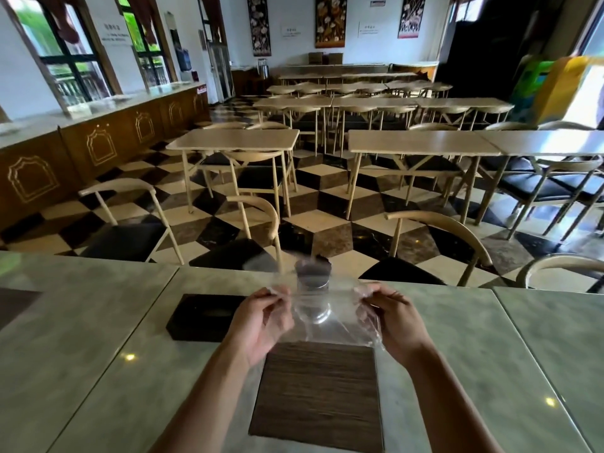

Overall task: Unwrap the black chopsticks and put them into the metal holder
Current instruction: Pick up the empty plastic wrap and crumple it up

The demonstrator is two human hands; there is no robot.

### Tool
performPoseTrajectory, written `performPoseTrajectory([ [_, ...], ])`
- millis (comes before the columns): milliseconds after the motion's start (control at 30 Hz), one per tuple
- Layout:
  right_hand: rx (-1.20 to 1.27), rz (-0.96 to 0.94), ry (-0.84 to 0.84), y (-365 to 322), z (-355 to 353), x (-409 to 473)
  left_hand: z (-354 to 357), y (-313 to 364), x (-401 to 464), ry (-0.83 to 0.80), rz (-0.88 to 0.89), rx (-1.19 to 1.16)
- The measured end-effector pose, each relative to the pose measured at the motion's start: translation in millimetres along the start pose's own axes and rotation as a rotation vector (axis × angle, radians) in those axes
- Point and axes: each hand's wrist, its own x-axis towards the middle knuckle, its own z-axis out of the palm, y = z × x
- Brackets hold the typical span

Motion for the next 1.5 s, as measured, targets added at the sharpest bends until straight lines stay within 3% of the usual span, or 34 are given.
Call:
performPoseTrajectory([
  [133,0.064,-0.002,0.019,-3.2,3.4,-4.6,-9.0,3.9,-5.7,-0.196,-0.002,-0.001],
  [300,0.079,-0.081,-0.321,-2.8,2.0,-12.4,-15.0,2.1,-8.2,-0.356,0.029,0.140],
  [400,-0.005,-0.044,-0.160,2.7,-0.4,-12.5,-17.1,-0.8,-5.7,-0.187,0.067,0.284],
  [467,-0.185,-0.032,-0.010,7.3,0.9,-9.9,-14.1,-2.5,-5.0,-0.075,0.118,0.441],
  [600,-0.329,-0.044,0.087,10.4,5.4,-8.6,-13.0,-4.9,-4.0,0.057,0.214,0.745],
  [767,-0.305,0.048,0.004,9.4,5.1,-12.8,-15.9,0.5,-10.1,-0.033,0.105,0.570],
  [867,-0.370,0.103,-0.014,8.9,9.1,-16.0,-16.7,1.1,-10.3,0.012,0.165,0.575],
  [1100,-0.428,0.160,-0.115,2.0,17.4,-20.0,-23.2,-1.0,-8.6,-0.068,0.261,0.581],
  [1367,-0.335,0.105,-0.058,8.0,18.0,-14.1,-30.6,3.9,-12.5,-0.043,0.221,0.624],
  [1500,-0.259,0.098,-0.016,11.1,14.1,-14.5,-32.2,8.3,-18.9,-0.140,0.160,0.534],
])
